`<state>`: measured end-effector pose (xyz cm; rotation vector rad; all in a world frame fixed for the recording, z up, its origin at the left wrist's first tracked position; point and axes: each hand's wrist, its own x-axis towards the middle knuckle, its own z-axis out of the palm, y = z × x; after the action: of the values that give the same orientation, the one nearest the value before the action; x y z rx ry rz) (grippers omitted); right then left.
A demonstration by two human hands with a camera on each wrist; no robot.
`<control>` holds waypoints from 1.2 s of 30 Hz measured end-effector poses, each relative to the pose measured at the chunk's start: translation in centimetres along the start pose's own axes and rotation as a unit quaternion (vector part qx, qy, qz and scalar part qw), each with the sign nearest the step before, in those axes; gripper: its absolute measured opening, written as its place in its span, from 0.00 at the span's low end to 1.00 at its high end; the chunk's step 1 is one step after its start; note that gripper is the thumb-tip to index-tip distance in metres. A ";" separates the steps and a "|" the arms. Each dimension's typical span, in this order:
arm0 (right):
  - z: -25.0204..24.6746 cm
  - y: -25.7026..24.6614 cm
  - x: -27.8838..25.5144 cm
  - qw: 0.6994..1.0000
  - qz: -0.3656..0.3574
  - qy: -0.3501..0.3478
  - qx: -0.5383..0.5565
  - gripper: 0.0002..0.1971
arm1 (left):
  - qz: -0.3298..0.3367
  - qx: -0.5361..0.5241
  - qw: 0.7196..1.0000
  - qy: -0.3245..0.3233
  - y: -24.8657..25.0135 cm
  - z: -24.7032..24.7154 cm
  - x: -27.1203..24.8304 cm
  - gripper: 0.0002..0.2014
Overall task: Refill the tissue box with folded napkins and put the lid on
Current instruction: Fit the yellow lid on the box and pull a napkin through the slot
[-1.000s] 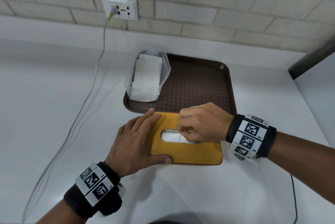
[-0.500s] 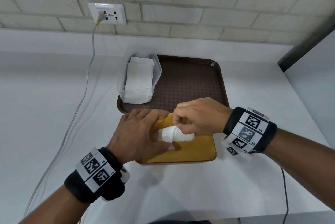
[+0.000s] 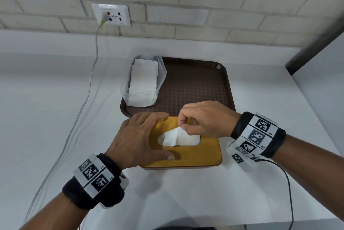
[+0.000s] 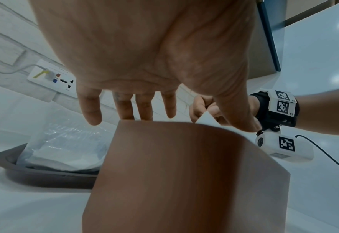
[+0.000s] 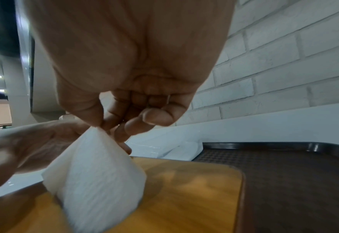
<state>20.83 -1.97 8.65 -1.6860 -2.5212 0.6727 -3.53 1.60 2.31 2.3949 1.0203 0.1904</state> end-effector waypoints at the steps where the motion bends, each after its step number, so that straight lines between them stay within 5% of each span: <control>1: -0.1 0.1 -0.1 1.000 0.002 0.005 0.010 0.05 | 0.000 -0.004 1.000 0.002 -0.1 0.0 0.0 0.53; 11: 0.1 2.7 -5.2 0.986 0.079 0.103 0.102 0.15 | 0.012 -0.080 0.996 0.025 -2.3 -0.3 -2.0 0.65; 19: 4.7 2.5 -10.0 0.962 0.208 0.065 0.166 0.58 | 0.030 -0.079 0.996 -0.030 -3.9 0.6 -3.5 0.78; 22: 6.6 1.7 -10.7 0.943 0.227 0.055 0.238 0.66 | 0.017 -0.104 0.994 -0.042 -4.4 1.2 -3.5 0.79; 36: 9.2 1.0 -11.2 0.888 0.253 0.139 0.359 0.52 | -0.011 -0.277 0.961 -0.001 -3.2 1.5 -3.7 0.72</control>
<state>23.86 -14.60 2.28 -1.9172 -1.3576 1.1123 -7.72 0.24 -0.36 1.8729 0.8530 0.4070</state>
